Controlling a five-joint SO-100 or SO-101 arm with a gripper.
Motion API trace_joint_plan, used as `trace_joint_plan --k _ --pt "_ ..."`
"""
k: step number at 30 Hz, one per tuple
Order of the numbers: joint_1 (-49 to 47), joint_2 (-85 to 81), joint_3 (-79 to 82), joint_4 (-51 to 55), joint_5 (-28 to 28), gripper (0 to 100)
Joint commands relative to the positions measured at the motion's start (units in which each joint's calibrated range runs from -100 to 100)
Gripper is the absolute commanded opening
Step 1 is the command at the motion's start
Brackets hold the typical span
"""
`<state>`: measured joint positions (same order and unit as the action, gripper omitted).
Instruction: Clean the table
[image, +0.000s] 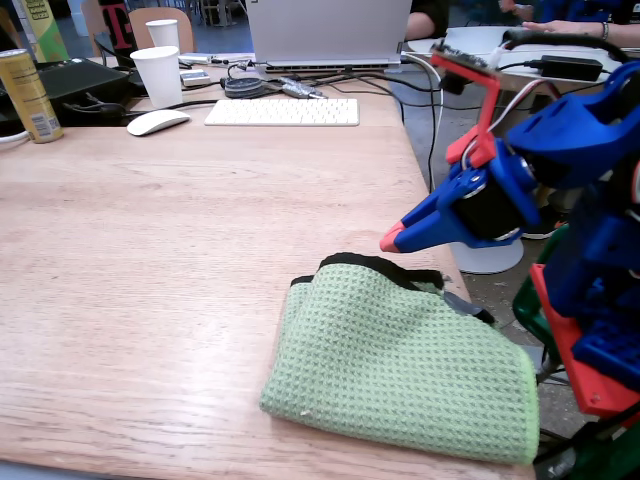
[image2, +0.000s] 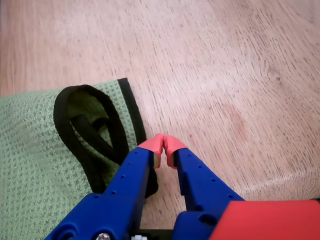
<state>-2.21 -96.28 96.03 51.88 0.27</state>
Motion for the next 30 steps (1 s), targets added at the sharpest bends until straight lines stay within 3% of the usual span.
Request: trace_joint_plan --k 1,30 --pt "-0.16 -0.63 -0.37 -0.9 0.05 0" --pt "-1.68 -0.63 -0.75 -0.9 0.1 0"
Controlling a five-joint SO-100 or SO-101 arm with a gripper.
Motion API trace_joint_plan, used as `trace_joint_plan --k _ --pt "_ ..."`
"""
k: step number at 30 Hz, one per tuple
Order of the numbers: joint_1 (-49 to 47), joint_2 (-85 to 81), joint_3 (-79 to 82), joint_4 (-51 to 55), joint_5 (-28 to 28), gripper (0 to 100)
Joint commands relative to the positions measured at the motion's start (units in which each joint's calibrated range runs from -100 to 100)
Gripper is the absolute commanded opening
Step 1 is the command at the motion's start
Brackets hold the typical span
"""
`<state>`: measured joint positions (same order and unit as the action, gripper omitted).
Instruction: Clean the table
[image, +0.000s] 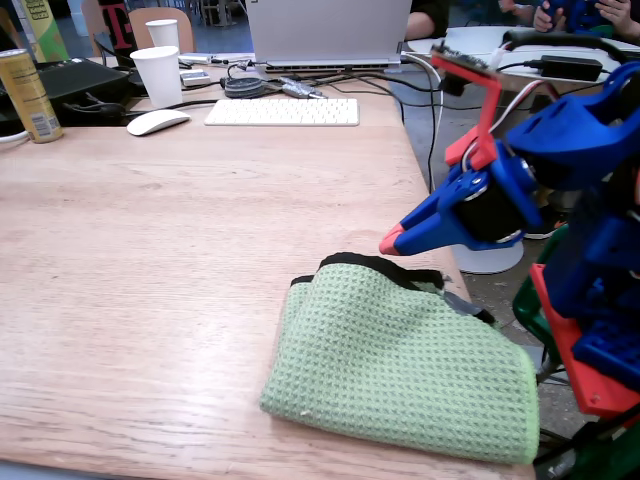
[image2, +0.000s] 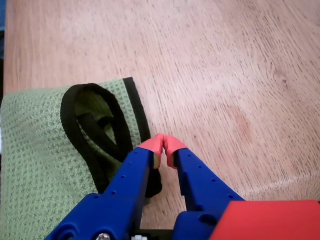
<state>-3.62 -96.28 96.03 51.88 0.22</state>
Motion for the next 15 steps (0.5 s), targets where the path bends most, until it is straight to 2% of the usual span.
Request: trace_joint_plan --k 1,4,6,9,15 --pt "-0.11 -0.29 -1.32 0.09 0.2 0" --pt "1.25 2.97 -5.85 0.25 0.29 0" --pt "0.4 12.41 -14.81 1.73 0.29 0" --pt "-0.61 25.44 -35.39 12.4 0.29 0" --pt "-19.06 48.0 -73.43 34.08 0.34 0"
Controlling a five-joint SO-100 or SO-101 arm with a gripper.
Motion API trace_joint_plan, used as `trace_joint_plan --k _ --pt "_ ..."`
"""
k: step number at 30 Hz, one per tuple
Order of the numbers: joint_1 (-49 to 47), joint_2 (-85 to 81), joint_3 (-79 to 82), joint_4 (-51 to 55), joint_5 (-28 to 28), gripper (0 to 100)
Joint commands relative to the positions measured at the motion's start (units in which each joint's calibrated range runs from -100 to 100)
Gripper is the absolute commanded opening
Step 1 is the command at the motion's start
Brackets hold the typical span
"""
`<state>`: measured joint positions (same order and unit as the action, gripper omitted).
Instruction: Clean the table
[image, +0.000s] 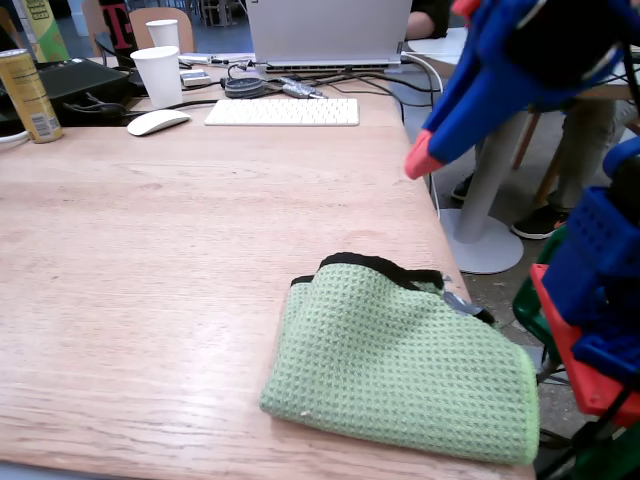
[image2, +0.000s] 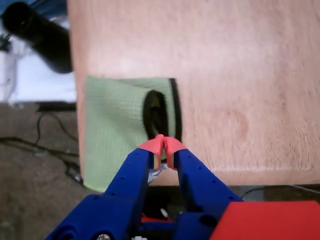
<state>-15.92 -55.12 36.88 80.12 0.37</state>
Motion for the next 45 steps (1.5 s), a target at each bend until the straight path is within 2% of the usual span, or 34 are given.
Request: trace_joint_plan --k 1,3,8,15,17,20,22,24,27,30,33,38,45 --pt "-10.47 9.67 -19.28 8.05 0.73 0" --pt "-14.87 14.9 -26.92 11.83 3.17 0" --pt "-12.84 22.19 -34.95 18.48 8.11 0" --pt "-12.67 22.88 -35.61 18.89 8.4 2" --pt "-12.67 22.79 -35.7 19.22 8.5 15" --pt "-12.5 22.36 -34.66 19.38 8.5 43" --pt "-12.5 22.62 -34.66 19.3 8.01 49" --pt "-12.17 22.88 -34.66 19.14 8.5 49" --pt "-3.37 26.39 -34.57 18.23 8.94 49" --pt "3.4 33.0 -34.57 18.15 12.01 49" --pt "3.91 36.34 -31.83 17.91 12.6 49" --pt "2.72 35.48 -8.9 -0.32 13.19 49" --pt "2.89 39.0 -4.93 -9.11 15.04 49"
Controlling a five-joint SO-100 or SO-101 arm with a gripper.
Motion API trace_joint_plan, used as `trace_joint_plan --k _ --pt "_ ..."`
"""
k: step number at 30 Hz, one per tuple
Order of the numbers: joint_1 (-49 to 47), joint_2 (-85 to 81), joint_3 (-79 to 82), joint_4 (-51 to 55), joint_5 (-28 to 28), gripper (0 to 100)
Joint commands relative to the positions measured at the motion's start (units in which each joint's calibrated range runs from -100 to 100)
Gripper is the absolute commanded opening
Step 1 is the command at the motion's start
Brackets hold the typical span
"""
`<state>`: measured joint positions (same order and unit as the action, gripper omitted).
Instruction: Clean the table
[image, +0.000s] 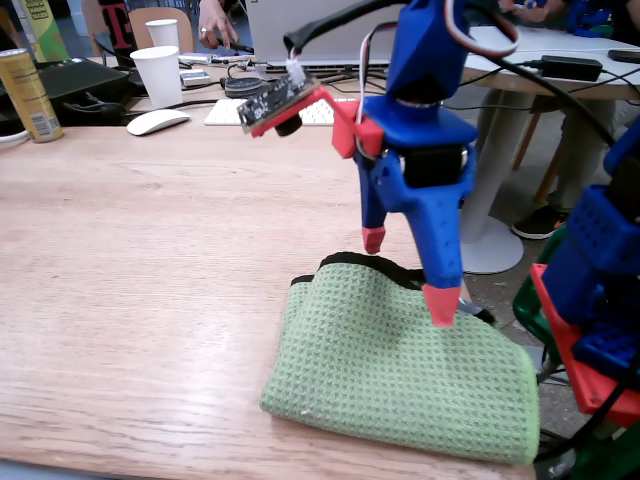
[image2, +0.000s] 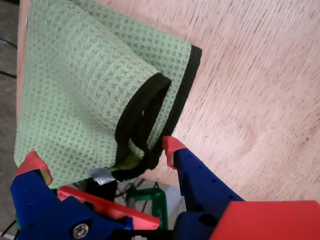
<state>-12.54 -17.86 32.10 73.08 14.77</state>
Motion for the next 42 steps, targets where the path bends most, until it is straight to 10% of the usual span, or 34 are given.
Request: trace_joint_plan --k 1,14,21,33,42 --pt "-0.49 4.13 -0.15 -3.46 0.68 49" --pt "-13.35 15.54 3.43 -9.87 0.78 47" --pt "-11.66 14.6 6.83 -12.66 0.68 0" --pt "-11.15 1.65 21.75 -12.66 0.78 0" --pt "16.09 2.68 20.61 -12.66 6.98 0"
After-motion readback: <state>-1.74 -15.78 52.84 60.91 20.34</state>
